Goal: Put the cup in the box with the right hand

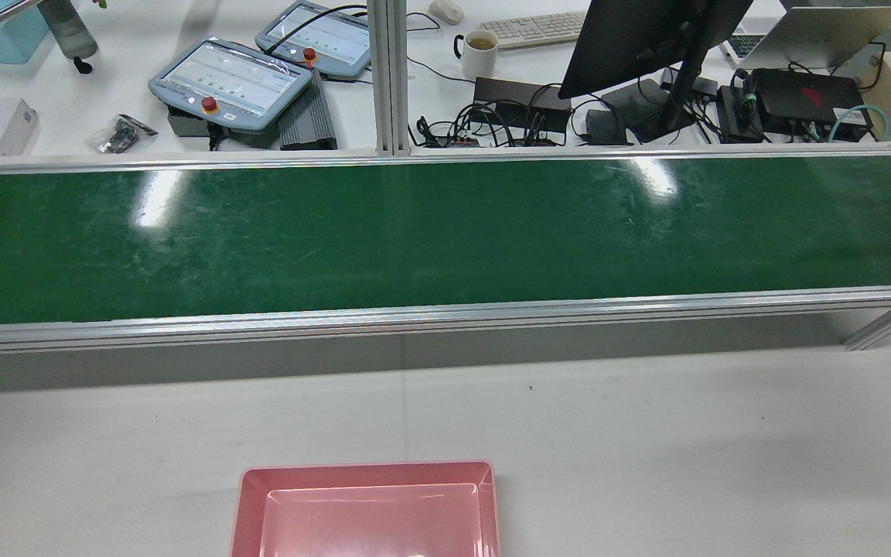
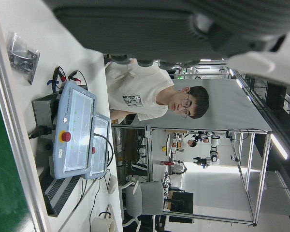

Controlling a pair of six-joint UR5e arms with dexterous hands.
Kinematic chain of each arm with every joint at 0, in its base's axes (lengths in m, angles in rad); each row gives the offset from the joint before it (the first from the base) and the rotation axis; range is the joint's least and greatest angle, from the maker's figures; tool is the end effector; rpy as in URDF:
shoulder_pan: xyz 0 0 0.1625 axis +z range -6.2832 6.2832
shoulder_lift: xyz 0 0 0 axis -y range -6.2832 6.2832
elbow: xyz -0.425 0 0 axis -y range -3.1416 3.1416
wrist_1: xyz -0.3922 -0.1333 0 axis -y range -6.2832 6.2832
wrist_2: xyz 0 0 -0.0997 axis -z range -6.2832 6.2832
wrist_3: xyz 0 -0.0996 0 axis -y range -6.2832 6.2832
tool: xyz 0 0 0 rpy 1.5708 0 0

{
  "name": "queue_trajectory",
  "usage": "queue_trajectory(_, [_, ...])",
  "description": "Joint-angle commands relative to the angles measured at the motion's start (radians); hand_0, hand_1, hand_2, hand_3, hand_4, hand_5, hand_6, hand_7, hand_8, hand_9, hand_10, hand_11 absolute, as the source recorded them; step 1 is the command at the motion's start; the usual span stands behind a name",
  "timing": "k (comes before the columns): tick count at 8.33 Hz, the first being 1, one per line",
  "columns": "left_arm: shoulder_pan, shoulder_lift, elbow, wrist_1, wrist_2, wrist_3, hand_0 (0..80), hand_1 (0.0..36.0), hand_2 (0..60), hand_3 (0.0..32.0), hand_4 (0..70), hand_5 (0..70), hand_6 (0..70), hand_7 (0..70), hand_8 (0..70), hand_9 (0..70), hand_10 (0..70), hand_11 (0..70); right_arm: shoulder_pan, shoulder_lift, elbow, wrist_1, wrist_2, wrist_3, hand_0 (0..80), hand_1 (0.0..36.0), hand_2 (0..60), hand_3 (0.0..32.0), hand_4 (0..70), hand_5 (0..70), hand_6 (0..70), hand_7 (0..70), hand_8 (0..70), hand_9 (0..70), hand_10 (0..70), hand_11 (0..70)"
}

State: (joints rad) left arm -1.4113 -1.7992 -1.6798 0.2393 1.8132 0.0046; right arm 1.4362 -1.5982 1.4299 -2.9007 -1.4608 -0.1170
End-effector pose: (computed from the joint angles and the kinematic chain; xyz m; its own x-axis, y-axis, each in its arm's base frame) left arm -0.0171 -0.5824 0.5364 -0.9206 -0.3896 -0.0281 -0.0113 0.0985 -0.9951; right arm 0.0784 -0.4960 0.7453 -0.9940 0.0163 0.1085 -0.1070 0.0743 -0.9915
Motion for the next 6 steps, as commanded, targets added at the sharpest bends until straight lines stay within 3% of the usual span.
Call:
queue_trajectory(1, [0.0, 0.0, -0.001, 0.0, 0.0, 0.0, 0.0, 0.0, 0.0, 0.0, 0.0, 0.0, 0.0, 0.0, 0.0, 0.0, 0.0, 0.0, -0.013, 0.131, -0.115, 0.0, 0.008, -0.051, 42.0, 0.0, 0.0, 0.0, 51.3, 0.0, 8.1, 39.8, 7.9, 16.8, 2.4, 2.9])
queue_trajectory(4, [0.0, 0.0, -0.001, 0.0, 0.0, 0.0, 0.0, 0.0, 0.0, 0.0, 0.0, 0.0, 0.0, 0.0, 0.0, 0.0, 0.0, 0.0, -0.014, 0.121, -0.108, 0.003, 0.002, -0.111, 40.9, 0.0, 0.0, 0.0, 54.4, 0.0, 8.3, 40.5, 7.8, 16.8, 2.0, 2.2])
queue_trajectory(5, [0.0, 0.0, -0.001, 0.0, 0.0, 0.0, 0.0, 0.0, 0.0, 0.0, 0.0, 0.0, 0.0, 0.0, 0.0, 0.0, 0.0, 0.0, -0.016, 0.121, -0.106, 0.003, -0.004, -0.112, 41.5, 0.0, 0.0, 0.0, 52.9, 0.0, 8.0, 38.9, 7.7, 16.3, 1.7, 1.8])
queue_trajectory(6, [0.0, 0.0, -0.001, 0.0, 0.0, 0.0, 0.0, 0.0, 0.0, 0.0, 0.0, 0.0, 0.0, 0.0, 0.0, 0.0, 0.0, 0.0, -0.016, 0.121, -0.097, 0.005, -0.012, -0.125, 44.4, 0.0, 0.0, 0.0, 46.8, 0.5, 7.3, 34.5, 7.3, 14.9, 1.3, 1.6])
